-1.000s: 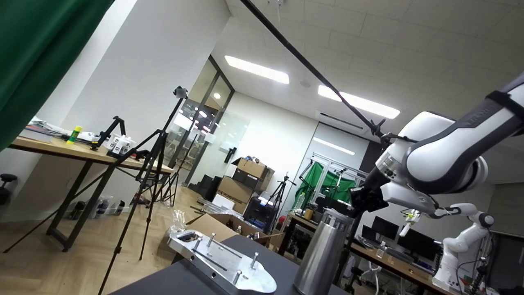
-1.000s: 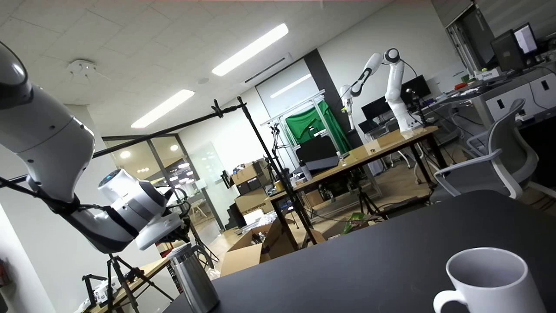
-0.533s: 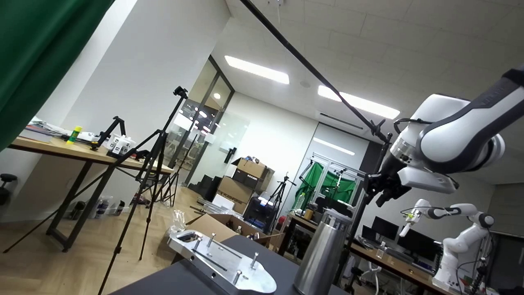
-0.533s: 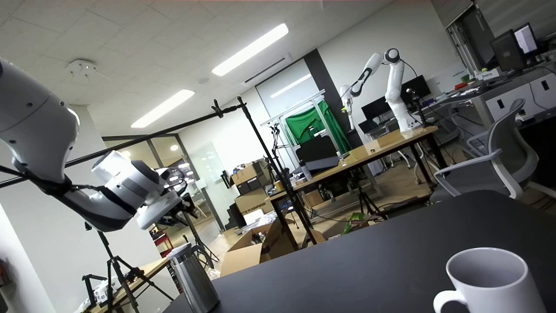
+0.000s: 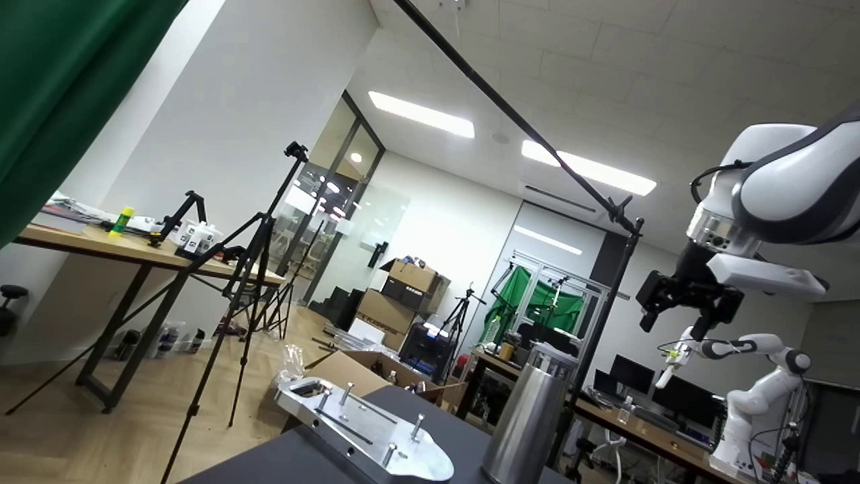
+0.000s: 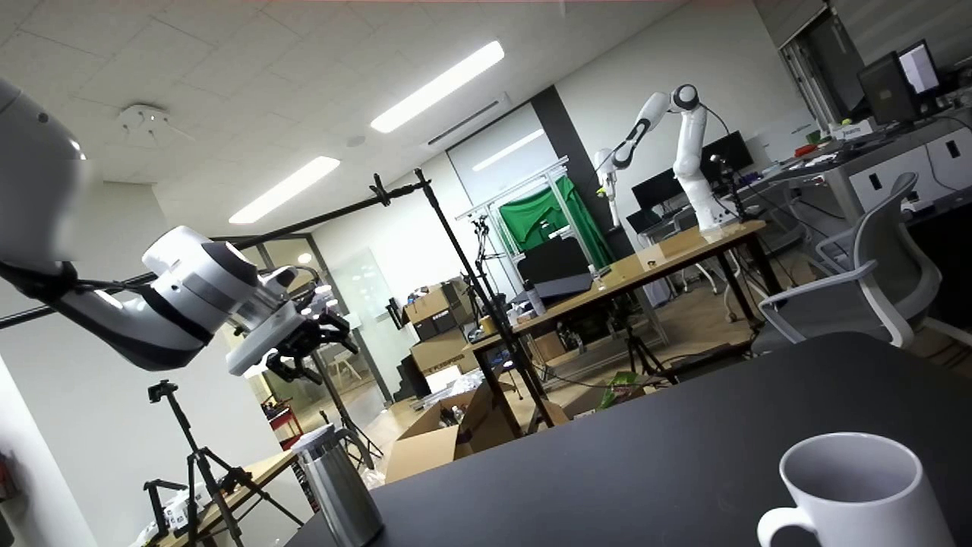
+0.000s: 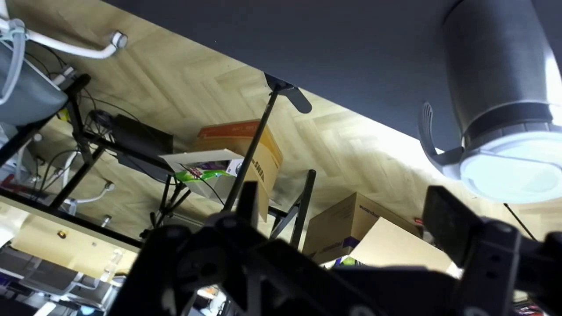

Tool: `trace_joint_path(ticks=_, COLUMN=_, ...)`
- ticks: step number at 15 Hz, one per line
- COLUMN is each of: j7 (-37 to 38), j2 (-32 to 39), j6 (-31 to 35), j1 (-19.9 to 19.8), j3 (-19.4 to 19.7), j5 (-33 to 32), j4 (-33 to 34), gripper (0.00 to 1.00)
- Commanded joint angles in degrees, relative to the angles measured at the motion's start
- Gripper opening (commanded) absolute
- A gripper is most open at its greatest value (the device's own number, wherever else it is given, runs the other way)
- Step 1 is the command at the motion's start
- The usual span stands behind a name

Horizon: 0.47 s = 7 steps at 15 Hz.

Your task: Close the mouth of the flask

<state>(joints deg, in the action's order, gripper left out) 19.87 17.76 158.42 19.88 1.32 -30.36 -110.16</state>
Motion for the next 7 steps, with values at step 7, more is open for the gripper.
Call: trace_joint_path(ticks=7, j7=-1.2, j2=-1.2, j6=-1.1, j1=-0.8, j3=-0.6, j5=1.5, j4=-1.7, gripper=1.00)
